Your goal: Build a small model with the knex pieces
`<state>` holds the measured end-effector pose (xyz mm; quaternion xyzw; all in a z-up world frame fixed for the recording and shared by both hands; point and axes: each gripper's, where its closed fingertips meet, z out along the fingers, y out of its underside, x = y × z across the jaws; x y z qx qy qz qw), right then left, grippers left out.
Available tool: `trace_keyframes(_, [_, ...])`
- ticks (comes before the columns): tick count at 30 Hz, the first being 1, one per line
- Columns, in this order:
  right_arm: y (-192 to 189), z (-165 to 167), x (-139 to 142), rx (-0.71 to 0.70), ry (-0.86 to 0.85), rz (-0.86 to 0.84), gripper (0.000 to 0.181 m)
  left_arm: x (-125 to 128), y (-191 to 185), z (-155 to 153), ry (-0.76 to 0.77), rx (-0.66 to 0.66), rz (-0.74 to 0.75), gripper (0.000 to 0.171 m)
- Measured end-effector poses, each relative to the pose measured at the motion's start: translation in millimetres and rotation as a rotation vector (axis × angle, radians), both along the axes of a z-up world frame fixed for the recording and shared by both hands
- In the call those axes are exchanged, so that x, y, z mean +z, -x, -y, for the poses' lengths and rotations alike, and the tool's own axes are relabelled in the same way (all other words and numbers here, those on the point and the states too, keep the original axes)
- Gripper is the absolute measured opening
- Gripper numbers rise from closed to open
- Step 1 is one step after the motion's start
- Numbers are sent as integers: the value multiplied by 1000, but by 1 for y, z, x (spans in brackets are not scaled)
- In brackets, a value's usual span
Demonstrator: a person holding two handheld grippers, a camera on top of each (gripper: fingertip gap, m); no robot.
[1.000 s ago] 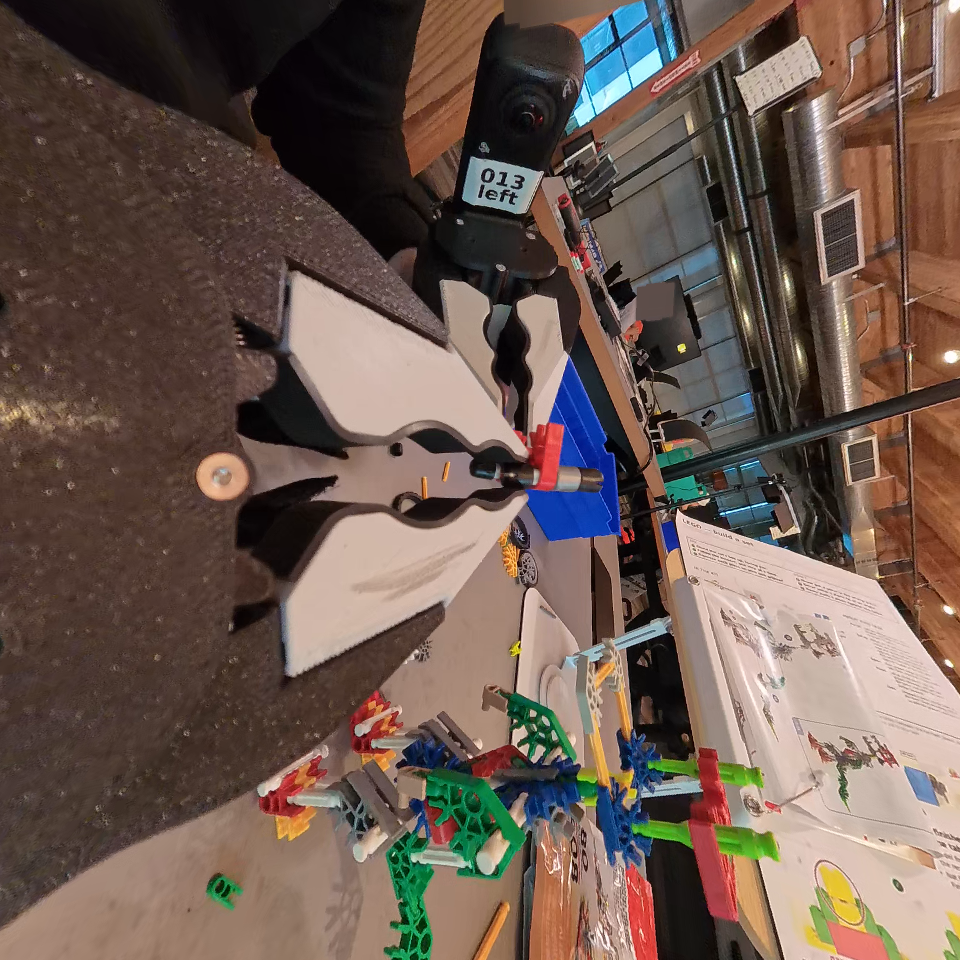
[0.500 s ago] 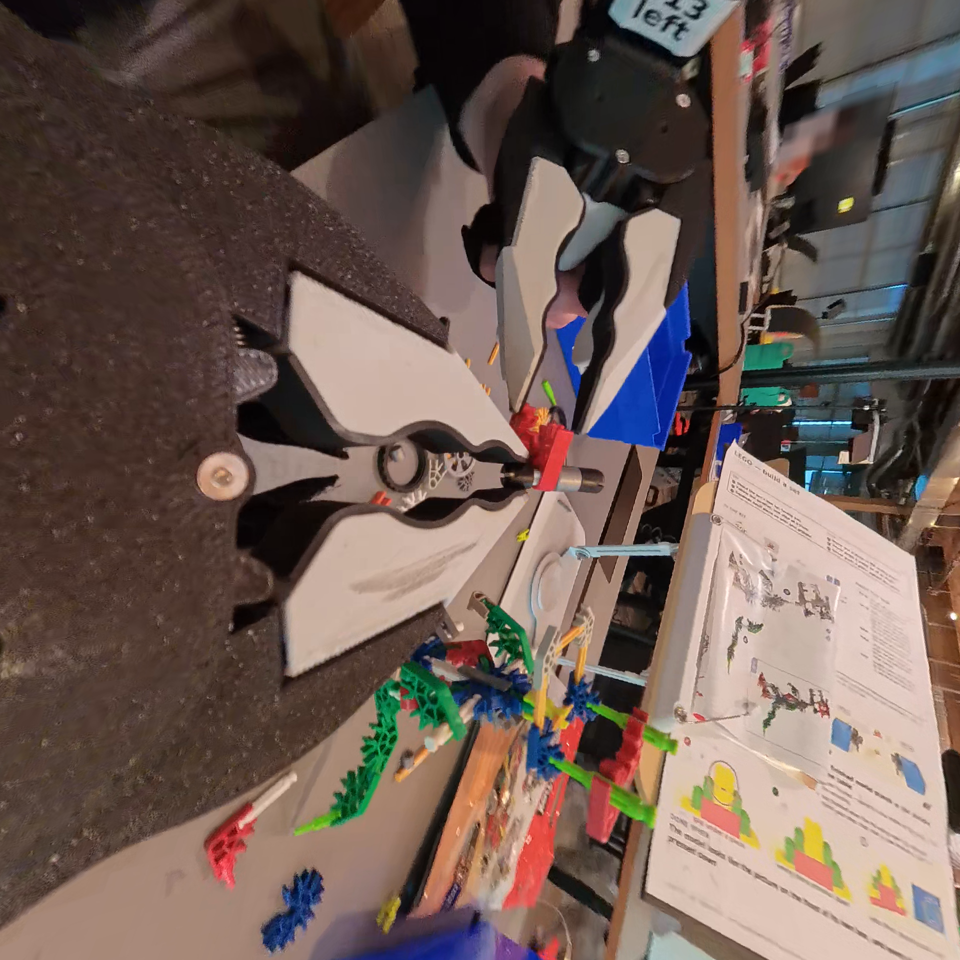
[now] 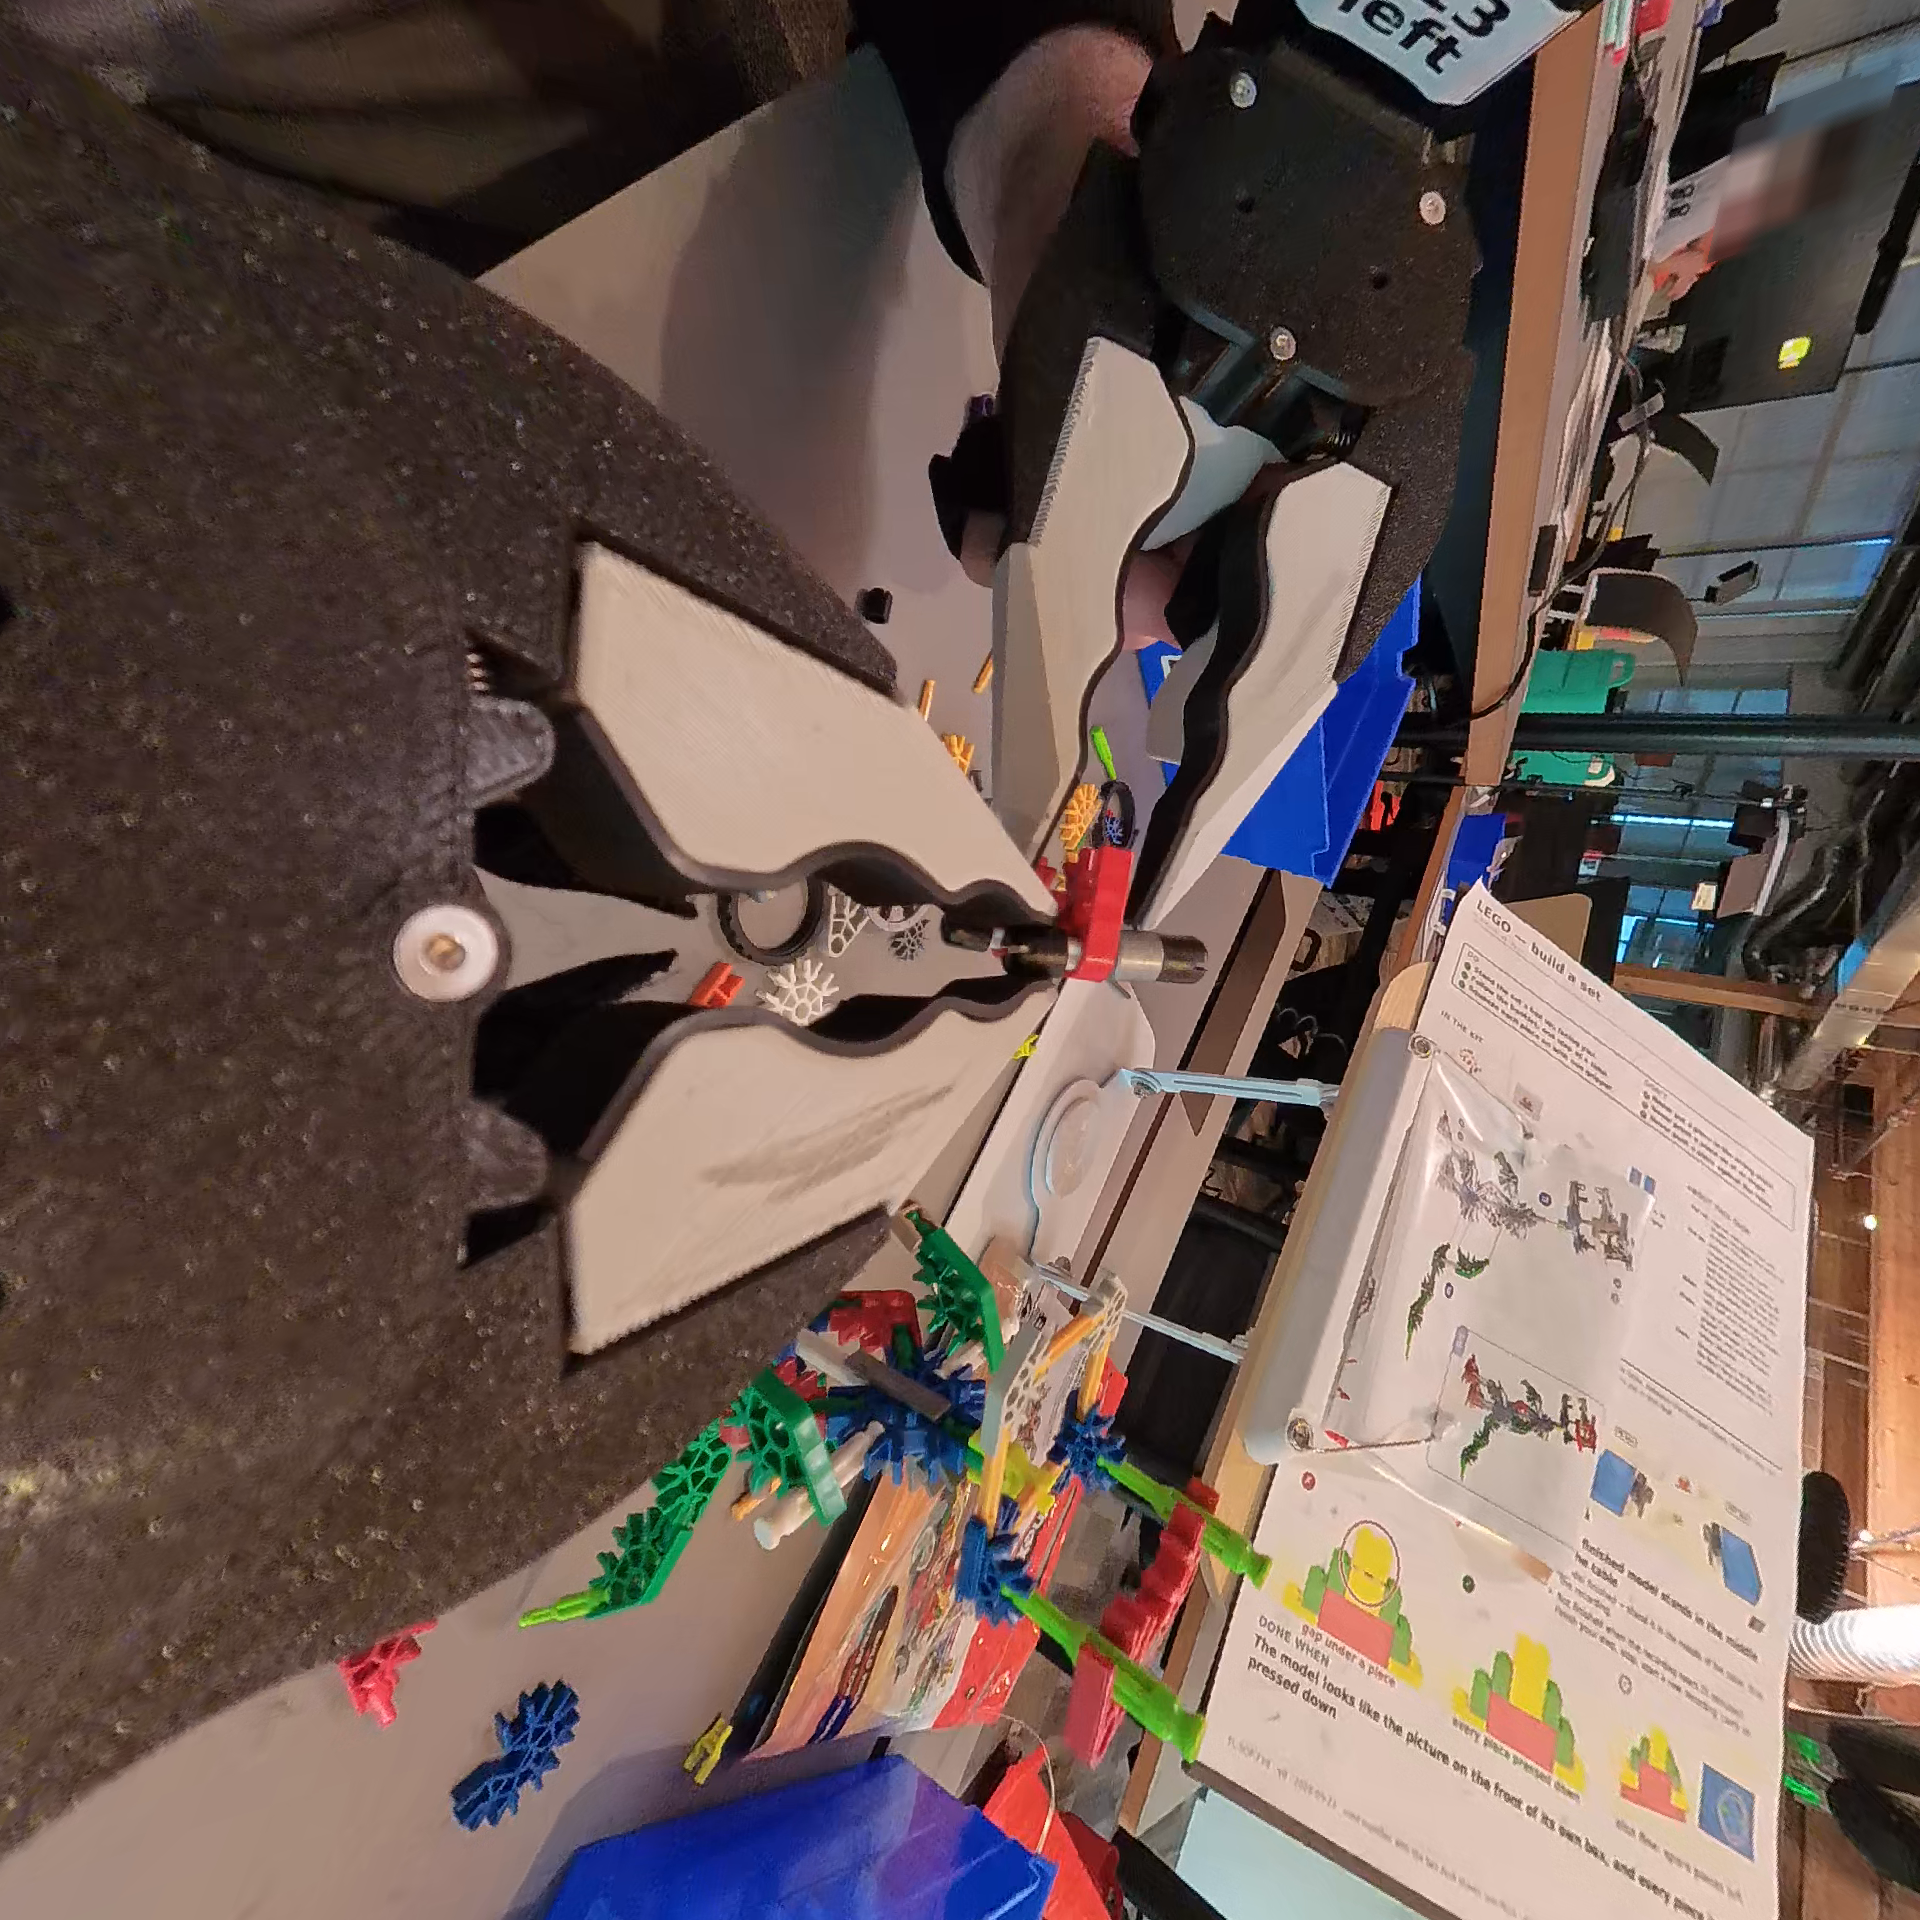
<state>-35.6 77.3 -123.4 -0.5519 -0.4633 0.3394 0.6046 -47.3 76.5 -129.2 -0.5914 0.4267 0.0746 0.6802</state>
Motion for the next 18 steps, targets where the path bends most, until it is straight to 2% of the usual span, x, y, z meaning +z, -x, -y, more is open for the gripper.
trace_keyframes(18, [11, -1, 1, -5, -23, 6, 7, 1, 12, -2, 24, 9, 82, 26])
